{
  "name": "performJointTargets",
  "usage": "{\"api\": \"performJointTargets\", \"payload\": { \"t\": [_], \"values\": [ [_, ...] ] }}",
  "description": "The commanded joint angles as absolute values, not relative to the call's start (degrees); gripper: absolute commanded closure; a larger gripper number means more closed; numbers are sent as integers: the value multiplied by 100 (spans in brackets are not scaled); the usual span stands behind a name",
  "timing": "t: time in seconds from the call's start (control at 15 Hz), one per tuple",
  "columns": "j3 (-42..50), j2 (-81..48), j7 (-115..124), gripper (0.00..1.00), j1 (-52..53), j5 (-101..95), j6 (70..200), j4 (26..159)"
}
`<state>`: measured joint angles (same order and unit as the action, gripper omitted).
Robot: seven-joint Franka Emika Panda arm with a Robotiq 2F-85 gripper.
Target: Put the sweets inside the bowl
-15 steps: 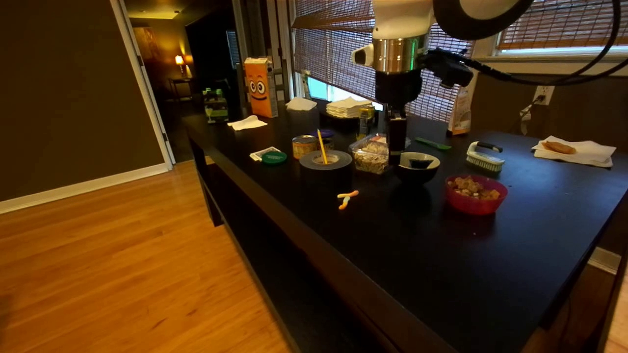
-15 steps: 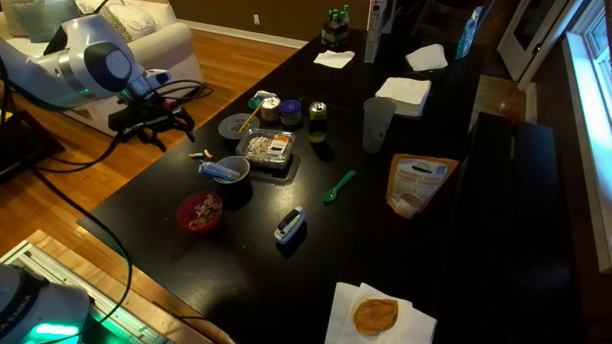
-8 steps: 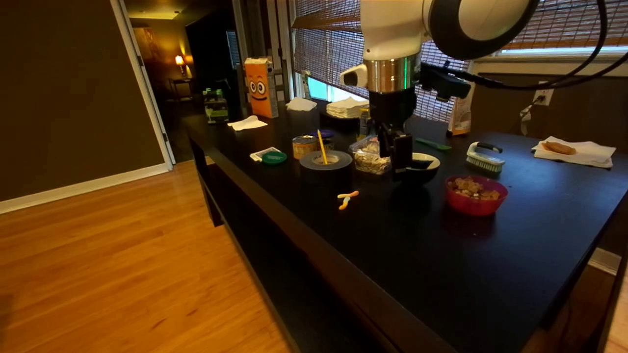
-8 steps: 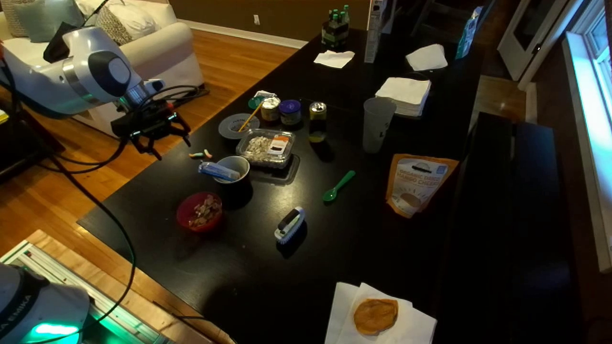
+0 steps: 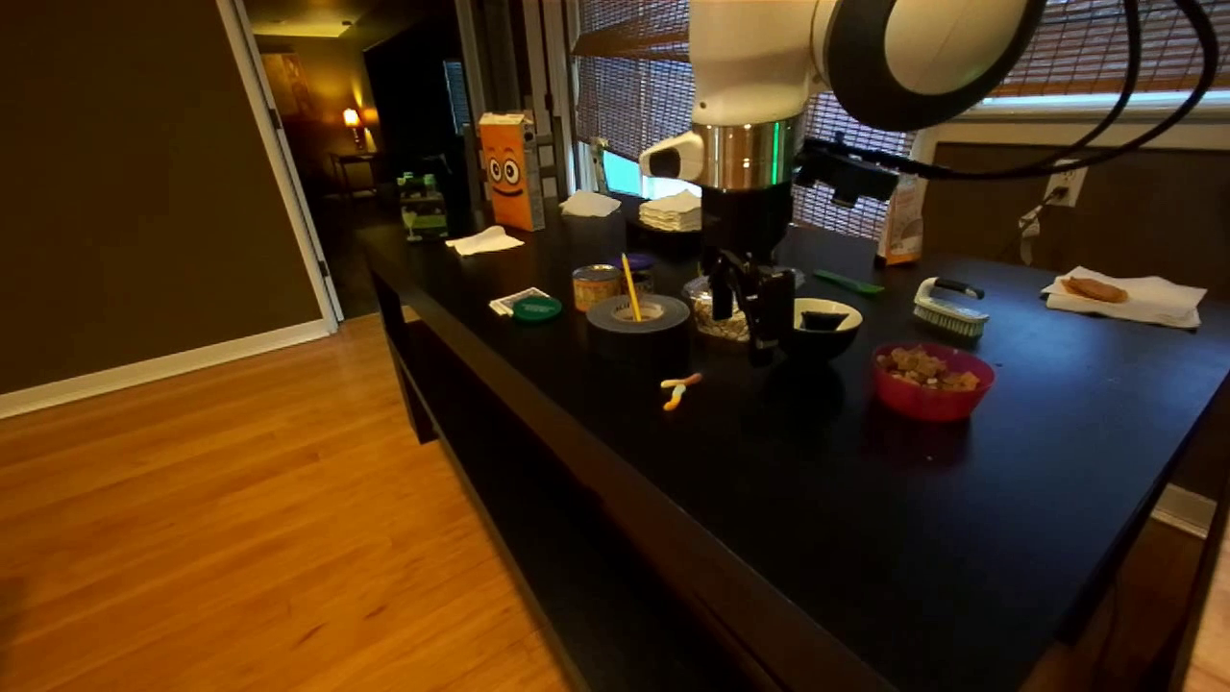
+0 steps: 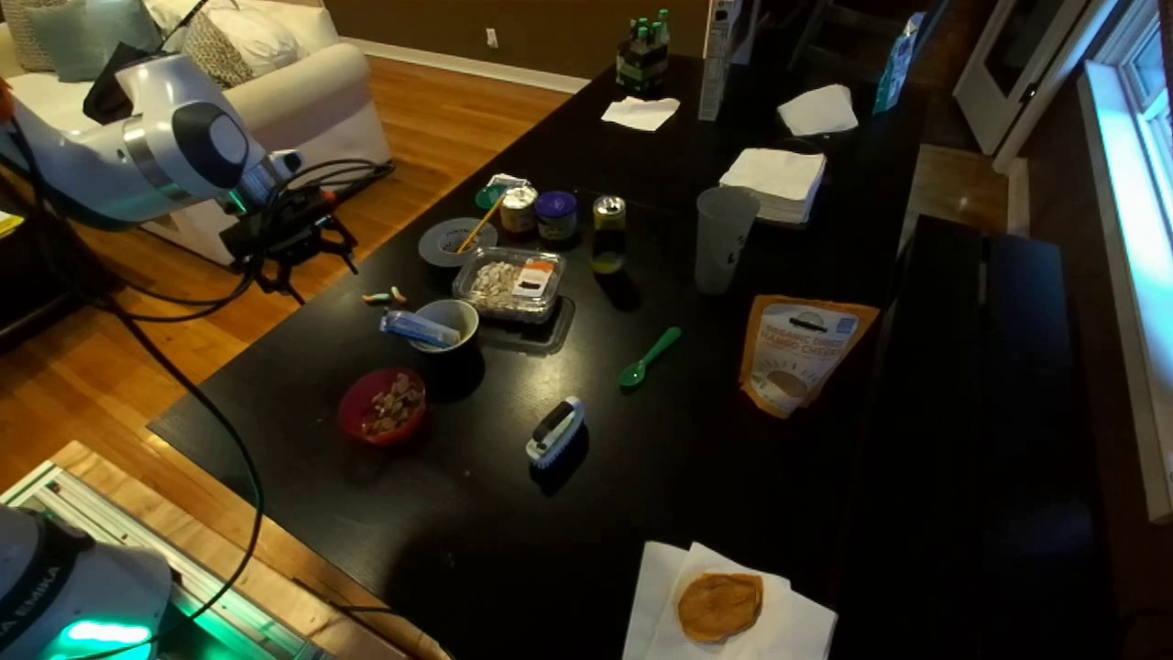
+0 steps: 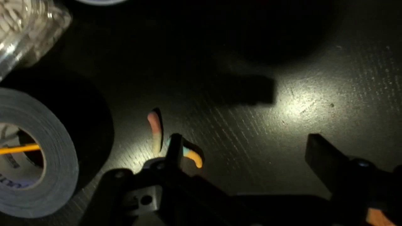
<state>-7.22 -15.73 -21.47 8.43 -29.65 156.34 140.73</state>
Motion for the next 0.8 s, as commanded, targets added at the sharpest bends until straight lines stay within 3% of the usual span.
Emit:
{"api": "performJointTargets", "payload": {
  "t": [0.0,0.73],
  "values": [
    [-956,-2081,-3128,0,775,-2960,15796,13662],
    [-1047,-3119,-5281,3,685,-2932,15523,12624]
  ]
}}
